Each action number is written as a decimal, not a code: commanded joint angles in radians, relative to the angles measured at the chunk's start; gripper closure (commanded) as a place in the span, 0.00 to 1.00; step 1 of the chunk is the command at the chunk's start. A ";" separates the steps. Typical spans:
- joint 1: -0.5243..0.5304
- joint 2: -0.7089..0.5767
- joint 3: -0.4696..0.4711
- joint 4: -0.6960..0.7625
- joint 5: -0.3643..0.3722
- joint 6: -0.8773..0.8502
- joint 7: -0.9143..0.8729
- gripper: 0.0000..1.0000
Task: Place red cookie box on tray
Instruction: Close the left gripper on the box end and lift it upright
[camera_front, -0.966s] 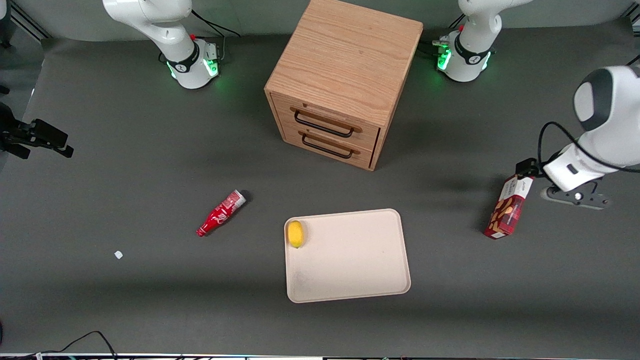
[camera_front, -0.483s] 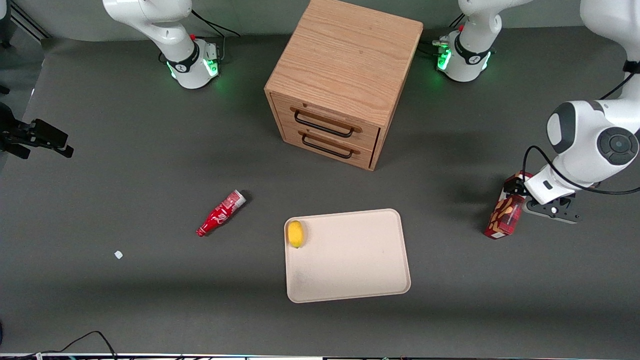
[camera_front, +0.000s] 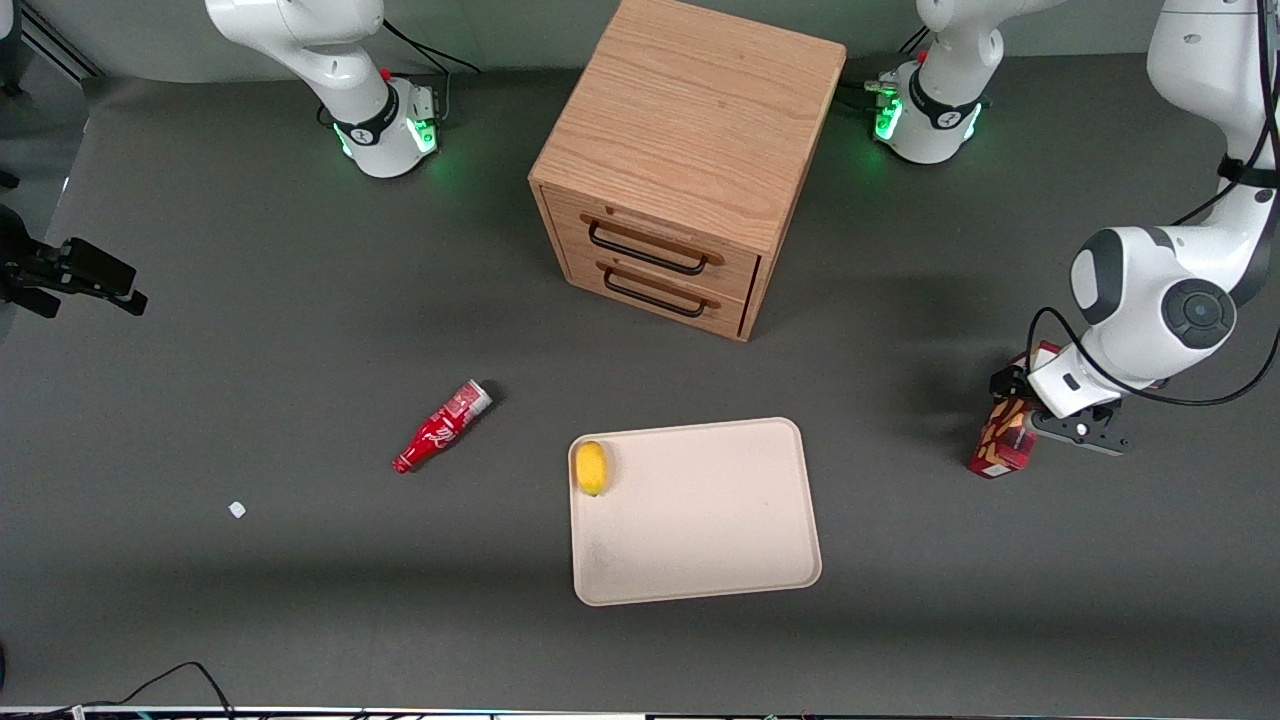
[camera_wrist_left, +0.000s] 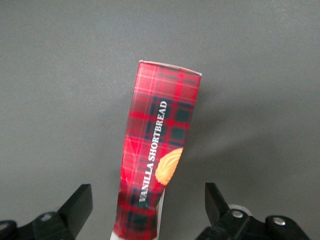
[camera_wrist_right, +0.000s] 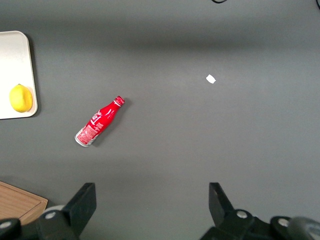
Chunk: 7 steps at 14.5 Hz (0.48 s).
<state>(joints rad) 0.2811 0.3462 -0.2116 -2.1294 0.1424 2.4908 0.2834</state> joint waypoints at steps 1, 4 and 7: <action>-0.014 0.020 0.026 -0.017 0.006 0.059 0.010 0.00; -0.016 0.028 0.028 -0.018 0.006 0.060 0.008 0.33; -0.028 0.028 0.026 -0.017 0.006 0.048 -0.003 0.76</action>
<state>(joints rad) 0.2759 0.3832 -0.1981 -2.1384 0.1426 2.5386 0.2846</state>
